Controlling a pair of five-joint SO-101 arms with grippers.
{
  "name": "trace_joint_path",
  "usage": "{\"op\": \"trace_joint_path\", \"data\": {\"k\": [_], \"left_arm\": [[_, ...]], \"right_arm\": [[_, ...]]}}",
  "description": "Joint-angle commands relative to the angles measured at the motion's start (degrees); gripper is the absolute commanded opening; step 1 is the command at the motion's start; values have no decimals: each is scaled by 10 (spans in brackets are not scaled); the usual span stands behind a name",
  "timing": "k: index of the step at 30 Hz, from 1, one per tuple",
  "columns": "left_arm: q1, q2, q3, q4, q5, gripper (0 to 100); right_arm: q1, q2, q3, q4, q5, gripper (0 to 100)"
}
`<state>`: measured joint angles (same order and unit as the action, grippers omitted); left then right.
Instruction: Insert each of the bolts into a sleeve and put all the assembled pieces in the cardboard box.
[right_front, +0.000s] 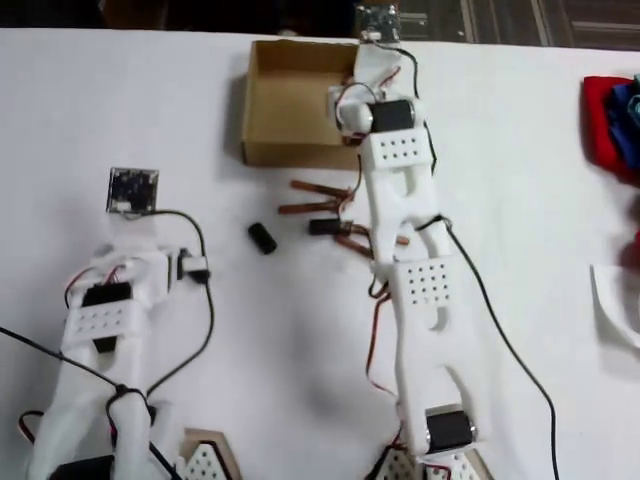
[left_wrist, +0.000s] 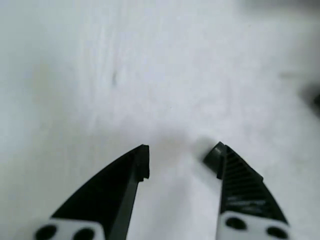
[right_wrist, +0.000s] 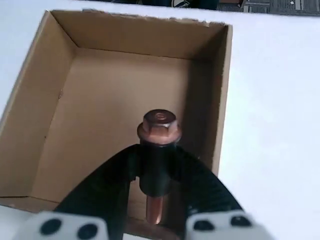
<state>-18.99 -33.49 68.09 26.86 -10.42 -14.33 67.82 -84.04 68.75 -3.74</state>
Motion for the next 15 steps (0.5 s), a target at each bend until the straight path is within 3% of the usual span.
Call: {"op": "trace_joint_path", "data": {"k": [1,9,15], "left_arm": [[4,-3,-2,-10,1,241],[4,-3,-2,-8,1,241],[4,-3,-2,-8,1,241]], "right_arm": [[-1,-2,-37,-30,0,21],[-4,23,-37,-31,2,24],[-4,44,-37,-33,47,25]]}}
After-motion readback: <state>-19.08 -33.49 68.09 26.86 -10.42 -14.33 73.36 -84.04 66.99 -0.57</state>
